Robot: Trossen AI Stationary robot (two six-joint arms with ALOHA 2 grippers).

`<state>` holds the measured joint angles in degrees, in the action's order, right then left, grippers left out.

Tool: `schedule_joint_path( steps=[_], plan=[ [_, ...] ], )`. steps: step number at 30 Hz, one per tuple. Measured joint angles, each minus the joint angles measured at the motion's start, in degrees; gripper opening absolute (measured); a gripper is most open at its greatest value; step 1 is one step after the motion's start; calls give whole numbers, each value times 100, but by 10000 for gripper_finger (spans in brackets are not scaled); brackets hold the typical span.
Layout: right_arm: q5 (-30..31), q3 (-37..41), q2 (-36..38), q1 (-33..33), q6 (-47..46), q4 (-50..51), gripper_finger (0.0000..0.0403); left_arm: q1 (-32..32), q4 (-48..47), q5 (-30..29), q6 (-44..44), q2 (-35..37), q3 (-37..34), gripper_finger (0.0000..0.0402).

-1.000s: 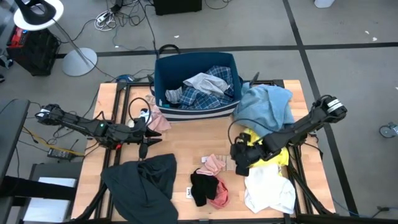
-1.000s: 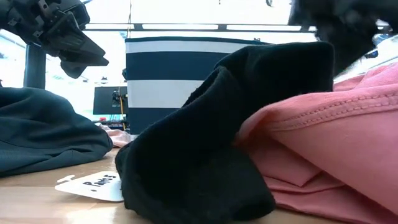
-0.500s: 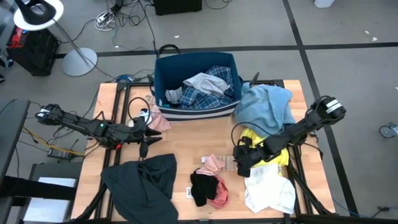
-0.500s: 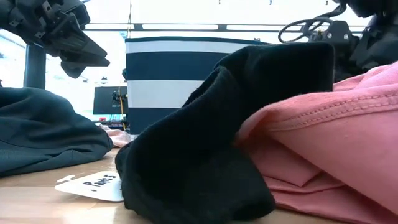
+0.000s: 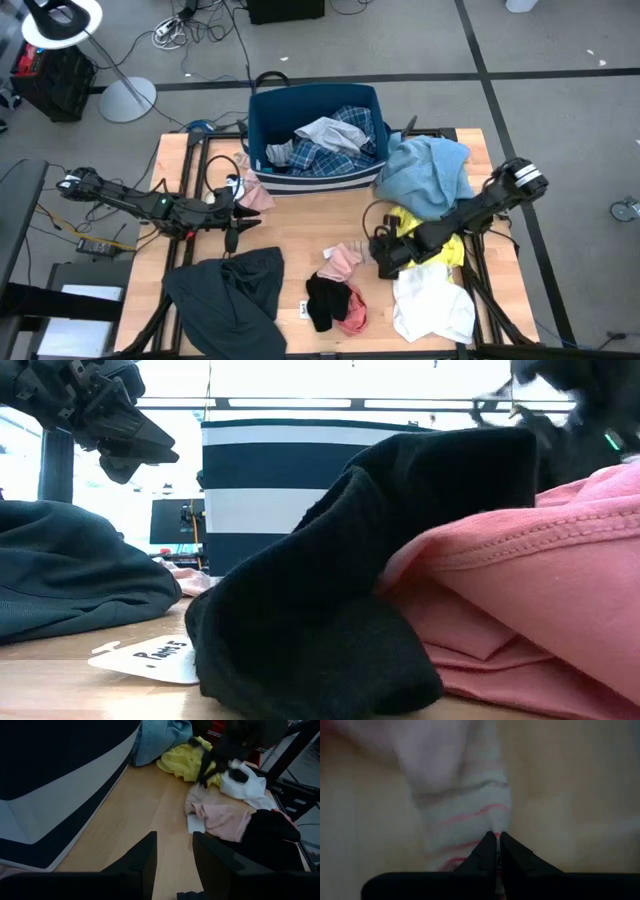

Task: Sort clothes
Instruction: Put the striped light pink sock into the blue laundry organizer

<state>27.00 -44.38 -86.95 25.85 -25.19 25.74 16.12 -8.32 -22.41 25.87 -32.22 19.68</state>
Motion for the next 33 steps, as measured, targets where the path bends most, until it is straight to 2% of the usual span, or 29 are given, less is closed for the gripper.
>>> schedule_joint_path(
  steps=[4,8,14,19,24,27,33],
  plan=[
    [472,-780,544,-273,310,1453,5,0,24,0,0,1,0,131],
    [993,-1669,1057,-524,950,2043,4,0,76,0,-2,1,0,131],
    [1340,-2907,1377,-1028,2372,1917,2,0,124,0,-2,1,0,131],
    [1369,-3800,1259,-1735,3474,1428,2,0,122,-2,-4,1,0,131],
    [846,-4182,1052,-2655,3940,672,7,0,121,-4,-8,1,0,131],
    [353,-4182,910,-3213,3935,342,13,0,117,-4,-20,-1,0,131],
    [-729,-4186,366,-4005,3537,297,33,0,112,-4,-28,-1,0,131]
  ],
)
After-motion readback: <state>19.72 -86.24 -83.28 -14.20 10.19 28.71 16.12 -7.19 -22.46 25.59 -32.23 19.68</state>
